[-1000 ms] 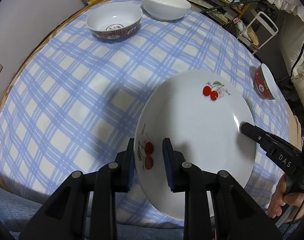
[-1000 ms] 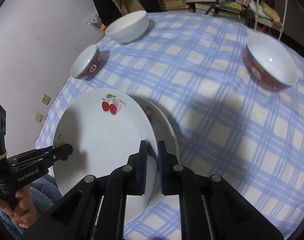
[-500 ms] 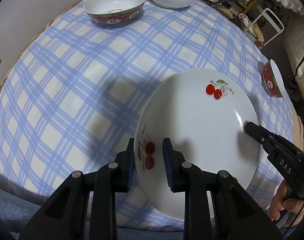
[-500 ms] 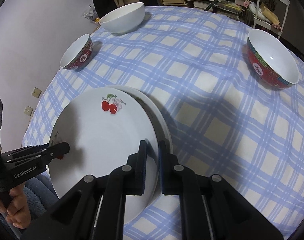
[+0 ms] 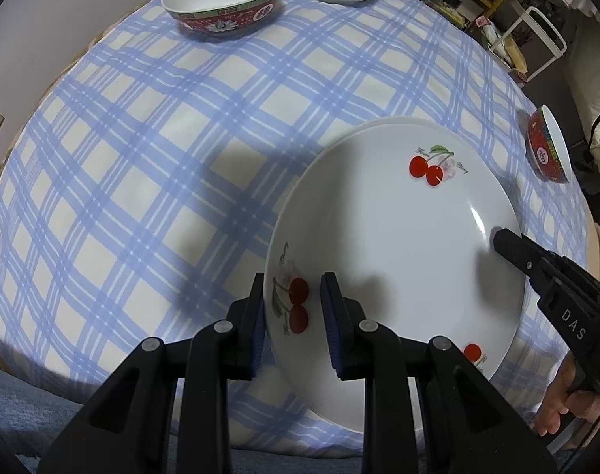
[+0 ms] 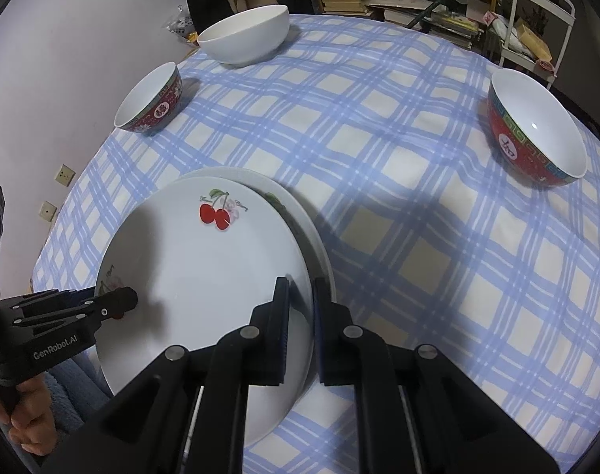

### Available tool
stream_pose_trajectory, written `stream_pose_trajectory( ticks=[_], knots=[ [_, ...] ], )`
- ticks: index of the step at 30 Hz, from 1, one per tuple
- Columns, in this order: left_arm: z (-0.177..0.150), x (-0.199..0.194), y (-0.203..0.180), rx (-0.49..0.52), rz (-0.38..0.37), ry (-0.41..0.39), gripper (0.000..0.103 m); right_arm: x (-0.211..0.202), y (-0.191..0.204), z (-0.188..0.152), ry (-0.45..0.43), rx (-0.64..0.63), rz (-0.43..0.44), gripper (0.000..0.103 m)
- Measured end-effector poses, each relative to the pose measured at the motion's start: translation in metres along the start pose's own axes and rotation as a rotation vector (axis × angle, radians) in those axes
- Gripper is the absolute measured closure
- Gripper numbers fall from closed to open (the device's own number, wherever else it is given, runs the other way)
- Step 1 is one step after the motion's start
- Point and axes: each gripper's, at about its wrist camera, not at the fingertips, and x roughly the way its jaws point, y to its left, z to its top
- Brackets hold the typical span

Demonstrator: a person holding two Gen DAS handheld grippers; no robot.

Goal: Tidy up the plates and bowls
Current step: 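Carry the cherry plate with both tools over the plate stack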

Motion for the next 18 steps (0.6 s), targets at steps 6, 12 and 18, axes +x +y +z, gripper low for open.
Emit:
stream_pose_trajectory(
  ticks=[6, 12, 18],
  knots=[
    [0.000, 0.001, 0.000, -0.002, 0.004, 0.005, 0.077, -0.001, 0.003, 0.000, -0.011, -0.024, -0.018, 0.090],
    [0.001, 0.003, 0.001, -0.005, 0.004, 0.006, 0.076, -0.001, 0.009, -0.001, -0.030, -0.060, -0.055, 0.090],
    [0.002, 0.002, 0.000, 0.000, 0.018, 0.000, 0.076, -0.002, 0.012, -0.001, -0.041, -0.080, -0.074, 0.090]
  ],
)
